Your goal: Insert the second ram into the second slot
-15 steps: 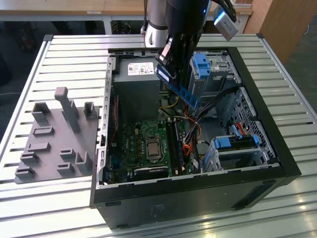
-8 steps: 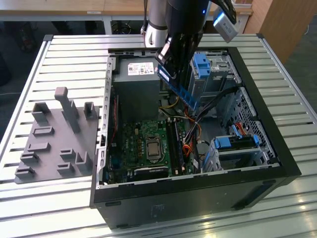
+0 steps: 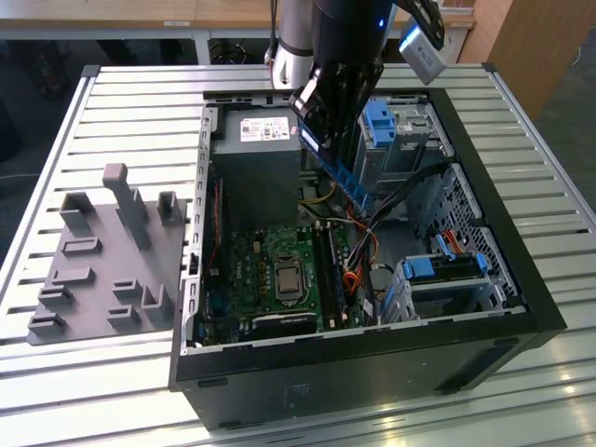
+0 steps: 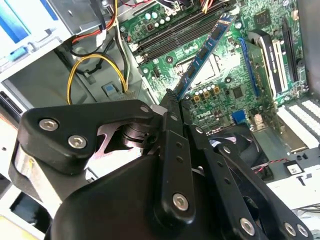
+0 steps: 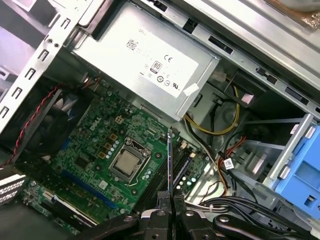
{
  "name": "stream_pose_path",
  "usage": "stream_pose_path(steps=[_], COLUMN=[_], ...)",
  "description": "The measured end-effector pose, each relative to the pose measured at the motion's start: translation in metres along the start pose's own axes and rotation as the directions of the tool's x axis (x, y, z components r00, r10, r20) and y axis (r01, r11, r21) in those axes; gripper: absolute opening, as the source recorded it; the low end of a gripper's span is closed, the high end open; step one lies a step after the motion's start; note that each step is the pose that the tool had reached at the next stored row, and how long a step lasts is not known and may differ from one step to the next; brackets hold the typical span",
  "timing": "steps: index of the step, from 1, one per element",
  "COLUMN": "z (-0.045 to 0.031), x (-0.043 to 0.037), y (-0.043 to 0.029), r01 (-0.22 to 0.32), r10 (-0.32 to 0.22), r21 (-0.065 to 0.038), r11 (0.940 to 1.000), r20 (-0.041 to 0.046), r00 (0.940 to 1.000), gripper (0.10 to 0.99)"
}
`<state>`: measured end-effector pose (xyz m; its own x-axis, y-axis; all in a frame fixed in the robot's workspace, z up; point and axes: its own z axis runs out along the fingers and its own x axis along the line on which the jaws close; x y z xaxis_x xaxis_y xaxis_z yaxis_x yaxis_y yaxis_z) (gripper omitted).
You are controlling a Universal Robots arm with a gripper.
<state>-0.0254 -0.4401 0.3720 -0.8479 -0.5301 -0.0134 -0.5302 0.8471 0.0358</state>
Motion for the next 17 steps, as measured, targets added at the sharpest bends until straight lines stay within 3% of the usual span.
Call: stream_pose_path(steps=[9, 17], z=[0.0001, 0.0002], x=[0.0, 0.0], y=[0.0, 0.0], r01=[-0.07, -0.129], r10=[0.07, 0.129], r21=[0.001, 0.002], r11=[0.9975, 0.9916], r20=[0.0025, 0.0043], r00=[0.9975, 0.9916], gripper=[0.137, 0.137])
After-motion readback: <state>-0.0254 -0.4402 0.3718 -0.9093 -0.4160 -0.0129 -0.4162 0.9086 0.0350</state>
